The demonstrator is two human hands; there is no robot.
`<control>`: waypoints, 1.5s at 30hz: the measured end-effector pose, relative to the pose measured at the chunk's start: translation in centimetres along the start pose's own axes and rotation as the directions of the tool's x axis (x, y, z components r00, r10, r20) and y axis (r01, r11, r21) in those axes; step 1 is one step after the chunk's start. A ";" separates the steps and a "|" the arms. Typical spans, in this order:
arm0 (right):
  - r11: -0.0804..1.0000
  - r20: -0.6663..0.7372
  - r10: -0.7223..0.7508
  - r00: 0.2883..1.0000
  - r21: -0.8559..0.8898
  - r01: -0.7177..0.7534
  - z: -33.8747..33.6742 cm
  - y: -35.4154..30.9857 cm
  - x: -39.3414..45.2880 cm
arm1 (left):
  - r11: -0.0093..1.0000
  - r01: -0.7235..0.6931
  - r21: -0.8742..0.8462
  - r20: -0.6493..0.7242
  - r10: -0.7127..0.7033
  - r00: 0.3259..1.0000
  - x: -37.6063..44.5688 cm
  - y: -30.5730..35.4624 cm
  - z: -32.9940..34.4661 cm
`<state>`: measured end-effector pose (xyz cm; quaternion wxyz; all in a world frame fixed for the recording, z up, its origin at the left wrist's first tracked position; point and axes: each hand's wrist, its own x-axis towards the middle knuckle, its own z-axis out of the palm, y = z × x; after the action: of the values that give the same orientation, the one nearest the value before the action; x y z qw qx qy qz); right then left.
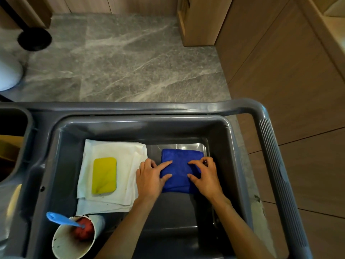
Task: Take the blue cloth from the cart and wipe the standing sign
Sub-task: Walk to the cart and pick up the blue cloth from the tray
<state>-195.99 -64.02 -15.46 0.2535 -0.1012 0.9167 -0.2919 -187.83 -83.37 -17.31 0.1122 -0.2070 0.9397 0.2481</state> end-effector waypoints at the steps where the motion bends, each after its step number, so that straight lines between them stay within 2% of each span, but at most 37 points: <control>1: 0.999 -0.003 0.028 1.000 0.032 -0.028 -0.2 0.0 -0.2 | 1.000 -0.003 -0.011 0.005 0.003 1.000 -0.1 -0.1 -0.1; 7: 0.989 0.017 0.134 0.991 0.059 -0.135 -0.8 -0.3 -1.4 | 0.997 0.011 -0.071 0.016 -0.010 1.000 -0.2 -0.7 -0.5; 10: 0.962 -0.004 0.182 0.983 0.207 -0.177 -0.9 -0.1 -1.8 | 0.996 0.005 -0.093 -0.005 -0.005 1.000 -0.3 -1.1 -0.4; 11: 0.925 -0.007 0.213 0.977 0.325 -0.199 -0.8 -0.1 -1.9 | 0.998 -0.014 -0.069 -0.012 0.014 1.000 -0.3 -1.3 -0.4; 12: 0.837 0.007 0.279 0.960 0.489 -0.247 -0.6 -0.5 -2.0 | 0.999 -0.037 -0.031 -0.019 0.036 0.999 -0.3 -1.4 -0.3; 14: 0.588 0.082 0.399 0.913 0.741 -0.323 -0.3 -1.1 -1.9 | 0.998 -0.065 0.026 -0.042 0.066 0.997 -0.2 -1.5 -0.2; 15: 0.553 0.083 0.415 0.906 0.768 -0.323 -0.2 -1.1 -1.7 | 0.996 -0.072 0.043 -0.054 0.074 0.996 -0.1 -1.5 -0.2; 18: 0.564 0.053 0.406 0.912 0.772 -0.295 0.0 -1.2 -1.3 | 0.993 -0.090 0.075 -0.083 0.096 0.992 0.2 -1.3 -0.2; 28: 0.495 0.047 0.416 0.908 0.826 -0.269 0.0 -1.9 0.0 | 0.996 -0.089 -0.013 -0.151 0.086 0.985 1.6 -0.7 -0.9; 35: 0.534 0.058 0.458 0.887 0.779 -0.327 0.0 -1.9 0.1 | 0.997 -0.053 -0.053 -0.064 0.050 0.997 1.6 0.2 -1.3; 38: 0.675 0.033 0.419 0.907 0.657 -0.335 -0.8 -2.3 -0.3 | 0.997 -0.024 -0.075 -0.027 0.022 0.999 1.7 0.4 -1.8; 40: 0.872 -0.002 0.294 0.956 0.410 -0.267 -1.6 -2.3 -0.6 | 0.992 -0.016 -0.127 -0.009 0.015 1.000 1.6 0.5 -2.2; 41: 0.926 -0.024 0.247 0.969 0.301 -0.229 -1.9 -2.4 -0.6 | 0.988 -0.008 -0.153 -0.003 0.008 1.000 1.4 0.6 -2.4; 43: 0.966 -0.043 0.181 0.983 0.195 -0.169 -2.6 -2.9 -0.9 | 0.983 0.026 -0.182 -0.010 -0.028 1.000 1.2 0.7 -2.9; 45: 0.970 -0.077 0.158 0.984 0.201 -0.139 -3.2 -3.3 -0.9 | 0.975 0.058 -0.215 -0.029 -0.065 0.997 0.9 0.8 -3.6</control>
<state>-196.78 -64.79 -10.91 0.2407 0.0067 0.8993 -0.3650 -189.38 -84.87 -14.20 0.0800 -0.2513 0.9026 0.3403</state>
